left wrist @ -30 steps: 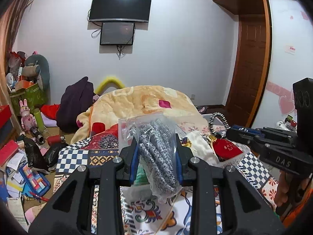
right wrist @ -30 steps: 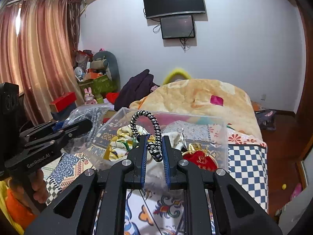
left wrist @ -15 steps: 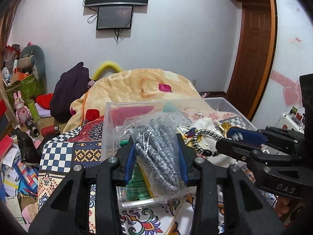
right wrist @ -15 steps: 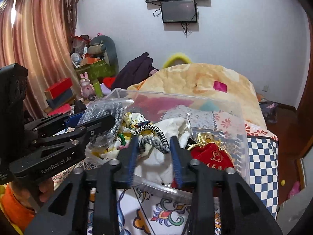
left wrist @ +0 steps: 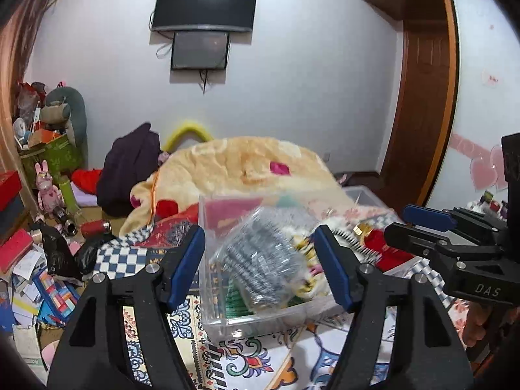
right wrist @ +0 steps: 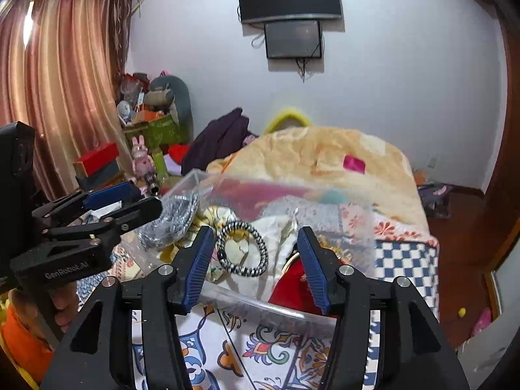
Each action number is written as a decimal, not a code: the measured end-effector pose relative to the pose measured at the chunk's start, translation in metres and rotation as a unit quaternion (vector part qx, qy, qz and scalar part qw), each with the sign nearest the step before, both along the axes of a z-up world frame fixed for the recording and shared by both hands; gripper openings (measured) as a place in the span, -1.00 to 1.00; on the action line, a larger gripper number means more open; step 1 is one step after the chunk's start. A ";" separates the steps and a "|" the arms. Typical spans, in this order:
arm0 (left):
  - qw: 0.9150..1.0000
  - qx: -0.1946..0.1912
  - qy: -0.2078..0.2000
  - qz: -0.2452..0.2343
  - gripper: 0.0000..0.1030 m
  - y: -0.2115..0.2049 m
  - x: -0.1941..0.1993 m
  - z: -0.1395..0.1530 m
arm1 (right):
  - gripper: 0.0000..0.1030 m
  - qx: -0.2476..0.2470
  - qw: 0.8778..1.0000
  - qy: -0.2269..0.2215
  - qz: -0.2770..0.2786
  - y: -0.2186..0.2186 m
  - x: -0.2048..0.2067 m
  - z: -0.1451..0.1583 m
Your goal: Organize soft objects
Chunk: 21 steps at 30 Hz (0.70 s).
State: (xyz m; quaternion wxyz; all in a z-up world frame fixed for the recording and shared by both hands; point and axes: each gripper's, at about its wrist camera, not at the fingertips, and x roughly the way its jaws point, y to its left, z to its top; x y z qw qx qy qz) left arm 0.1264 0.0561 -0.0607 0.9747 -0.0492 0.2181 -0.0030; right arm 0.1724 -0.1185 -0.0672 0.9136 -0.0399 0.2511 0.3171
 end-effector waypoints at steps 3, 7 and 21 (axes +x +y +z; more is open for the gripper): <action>1.000 -0.003 -0.026 -0.003 0.35 -0.003 -0.015 0.019 | 0.07 0.016 1.000 -0.019 -0.003 -0.011 -0.010 0.015; 0.998 -0.002 -0.058 -0.011 0.35 -0.010 -0.036 0.045 | 0.11 0.039 0.998 -0.048 -0.005 -0.023 -0.026 0.038; 0.989 0.027 -0.143 -0.018 0.91 -0.037 -0.098 0.101 | 0.66 0.096 0.986 -0.137 -0.017 -0.047 -0.080 0.087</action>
